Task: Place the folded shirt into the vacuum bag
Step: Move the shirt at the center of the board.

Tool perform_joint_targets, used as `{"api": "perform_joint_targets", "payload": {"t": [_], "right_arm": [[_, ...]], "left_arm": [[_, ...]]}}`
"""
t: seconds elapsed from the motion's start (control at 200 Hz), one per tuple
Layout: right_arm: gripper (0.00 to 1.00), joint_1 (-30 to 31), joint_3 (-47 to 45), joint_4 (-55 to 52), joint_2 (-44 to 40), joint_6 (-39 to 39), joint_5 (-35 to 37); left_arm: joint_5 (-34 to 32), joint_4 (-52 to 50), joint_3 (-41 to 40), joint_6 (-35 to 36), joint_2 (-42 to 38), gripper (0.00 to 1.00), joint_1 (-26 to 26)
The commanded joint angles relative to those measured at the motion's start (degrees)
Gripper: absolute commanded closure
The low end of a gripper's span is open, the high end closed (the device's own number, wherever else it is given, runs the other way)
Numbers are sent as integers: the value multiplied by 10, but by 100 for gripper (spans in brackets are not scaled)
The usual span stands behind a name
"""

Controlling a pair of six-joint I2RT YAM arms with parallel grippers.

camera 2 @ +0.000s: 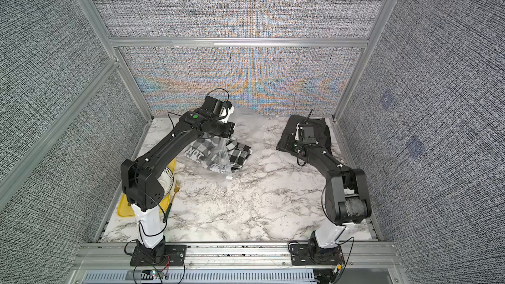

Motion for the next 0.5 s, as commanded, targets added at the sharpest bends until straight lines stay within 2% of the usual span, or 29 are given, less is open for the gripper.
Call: {"api": "perform_joint_targets", "payload": {"t": [0.0,0.165,0.29,0.495], "right_arm": [[21,13,49,-53,42,-50,55],[33,48,153,-114,118,-87,119],[33,62,211,-142,170,-101,136],[34,59,273,-173,253,-106,149]], "left_arm": [[-26,-23,16,6,10,100,7],[-8,-20,8,5,5,100,13],[16,-14,-7,4,-5,100,13],[21,-5,-23,4,-20,100,14]]}}
